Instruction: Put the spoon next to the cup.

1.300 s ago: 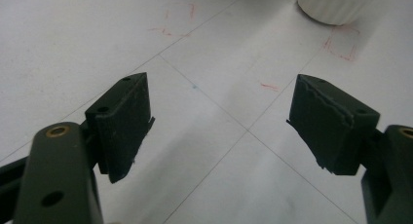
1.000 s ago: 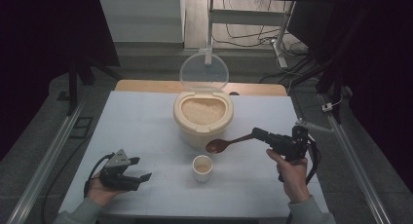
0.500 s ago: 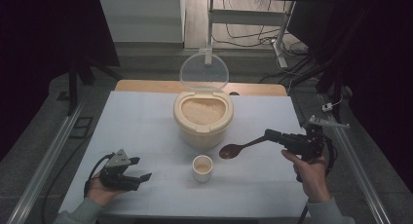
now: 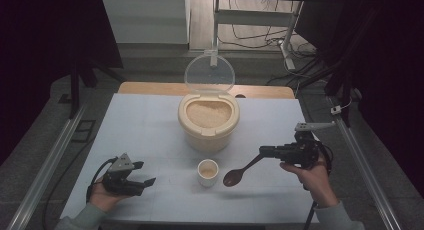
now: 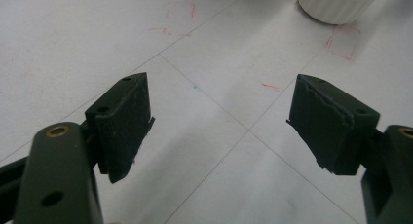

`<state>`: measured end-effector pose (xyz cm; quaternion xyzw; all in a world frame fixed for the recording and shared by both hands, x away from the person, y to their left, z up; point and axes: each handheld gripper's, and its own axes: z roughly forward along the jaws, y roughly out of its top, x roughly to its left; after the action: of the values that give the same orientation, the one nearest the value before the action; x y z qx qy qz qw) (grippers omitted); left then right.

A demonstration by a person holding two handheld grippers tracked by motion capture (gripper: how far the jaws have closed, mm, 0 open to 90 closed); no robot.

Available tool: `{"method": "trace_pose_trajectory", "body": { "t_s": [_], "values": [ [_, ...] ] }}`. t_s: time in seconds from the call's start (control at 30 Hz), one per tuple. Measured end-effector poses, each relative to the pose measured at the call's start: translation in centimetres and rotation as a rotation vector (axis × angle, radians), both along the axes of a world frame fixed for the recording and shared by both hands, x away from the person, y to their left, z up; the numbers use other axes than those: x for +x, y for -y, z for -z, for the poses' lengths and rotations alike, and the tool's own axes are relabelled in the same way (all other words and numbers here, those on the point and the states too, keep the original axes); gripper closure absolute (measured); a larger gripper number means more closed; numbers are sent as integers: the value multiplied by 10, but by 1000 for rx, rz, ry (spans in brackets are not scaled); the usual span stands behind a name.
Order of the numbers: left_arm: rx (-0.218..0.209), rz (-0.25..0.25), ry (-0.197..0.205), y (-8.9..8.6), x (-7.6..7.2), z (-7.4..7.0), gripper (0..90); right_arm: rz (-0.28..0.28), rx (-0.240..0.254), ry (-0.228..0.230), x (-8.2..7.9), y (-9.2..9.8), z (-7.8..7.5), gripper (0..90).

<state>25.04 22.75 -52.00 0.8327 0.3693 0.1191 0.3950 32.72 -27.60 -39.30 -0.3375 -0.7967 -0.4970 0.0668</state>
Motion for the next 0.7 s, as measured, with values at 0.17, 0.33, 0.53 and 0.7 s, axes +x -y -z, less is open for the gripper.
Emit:
{"method": "trace_pose_trajectory", "body": {
  "t_s": [0.17,0.33,0.53,0.7],
  "values": [
    [2,2,-2,0,1,0,228,-43,-35,-28,4,-10,4,829],
    [3,4,-6,0,1,1,228,-89,-96,-65,10,-24,11,829],
    [2,5,-6,0,1,1,228,-130,-162,-102,19,-44,23,827],
    [6,7,-7,0,1,1,228,-125,-177,-112,29,-54,28,824]
  ]
}}
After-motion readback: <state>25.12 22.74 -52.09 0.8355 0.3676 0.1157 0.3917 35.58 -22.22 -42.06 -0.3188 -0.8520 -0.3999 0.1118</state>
